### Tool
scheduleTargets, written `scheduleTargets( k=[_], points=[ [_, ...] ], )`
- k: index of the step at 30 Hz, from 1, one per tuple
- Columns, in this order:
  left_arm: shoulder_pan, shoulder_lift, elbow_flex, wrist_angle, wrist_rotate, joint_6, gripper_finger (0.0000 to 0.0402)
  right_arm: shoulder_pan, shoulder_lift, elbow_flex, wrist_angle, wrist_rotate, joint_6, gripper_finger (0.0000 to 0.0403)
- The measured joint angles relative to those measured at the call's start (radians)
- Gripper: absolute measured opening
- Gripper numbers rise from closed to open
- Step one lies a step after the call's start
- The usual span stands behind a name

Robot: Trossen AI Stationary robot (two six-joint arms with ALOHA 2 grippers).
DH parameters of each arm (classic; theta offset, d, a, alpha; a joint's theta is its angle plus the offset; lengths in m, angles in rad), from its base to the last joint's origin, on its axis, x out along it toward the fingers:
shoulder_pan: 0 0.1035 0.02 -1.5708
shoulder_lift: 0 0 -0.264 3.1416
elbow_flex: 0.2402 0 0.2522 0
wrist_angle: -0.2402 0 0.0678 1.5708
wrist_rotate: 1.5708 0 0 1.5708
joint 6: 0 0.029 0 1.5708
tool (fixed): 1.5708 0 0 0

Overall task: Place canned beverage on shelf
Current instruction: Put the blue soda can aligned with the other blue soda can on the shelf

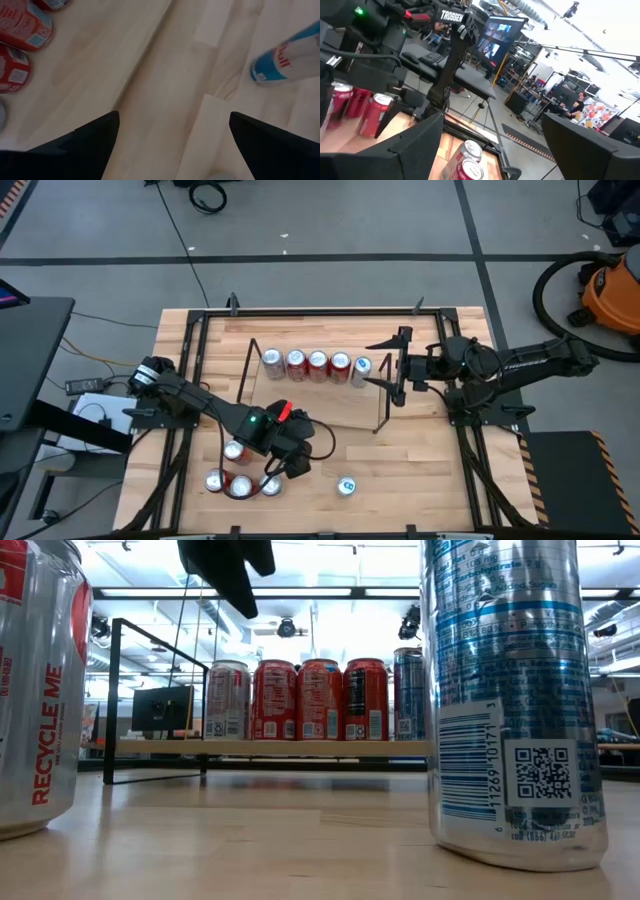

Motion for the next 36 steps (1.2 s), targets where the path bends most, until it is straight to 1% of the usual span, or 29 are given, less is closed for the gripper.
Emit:
scheduleTargets(
  k=[3,5,10,12,14,18,21,27,30,33,36],
  points=[
    [0.0,0.0,0.0,0.01,0.001,-0.024,0.0389,0.0,0.011,0.0,0.014,-0.003,0.0,0.0348],
    [0.0,0.0,0.0,0.015,0.033,-0.047,0.0389,0.0,0.018,0.0,0.014,-0.001,-0.006,0.0347],
    [-0.013,0.0,0.001,0.016,0.275,-0.154,0.0389,0.0,0.027,0.0,0.017,0.005,-0.019,0.0347],
    [-0.032,0.0,0.001,0.019,0.305,-0.179,0.0389,0.0,0.028,0.0,0.015,0.004,-0.025,0.0347],
    [-0.052,0.002,0.001,0.026,0.275,-0.175,0.0389,0.0,0.028,0.0,0.016,0.004,-0.026,0.0347],
    [-0.069,0.009,0.002,0.029,0.143,-0.134,0.0389,0.0,0.028,0.0,0.017,0.004,-0.035,0.0347],
    [-0.068,0.008,0.002,0.033,0.083,-0.115,0.0389,0.0,0.028,0.0,0.018,0.0,-0.046,0.0347],
    [-0.068,0.024,0.002,0.049,0.073,-0.116,0.0389,0.0,0.028,0.0,0.023,-0.003,-0.049,0.0347],
    [-0.068,0.063,0.003,0.047,0.071,-0.113,0.0389,0.0,0.029,0.0,0.023,-0.003,-0.049,0.0347],
    [-0.055,0.106,0.002,0.046,0.072,-0.067,0.0389,0.0,0.03,0.0,0.022,-0.003,-0.049,0.0347],
    [-0.034,0.118,0.002,0.046,0.083,-0.065,0.0389,0.0,0.03,0.0,0.023,-0.003,-0.046,0.0347]
  ],
)
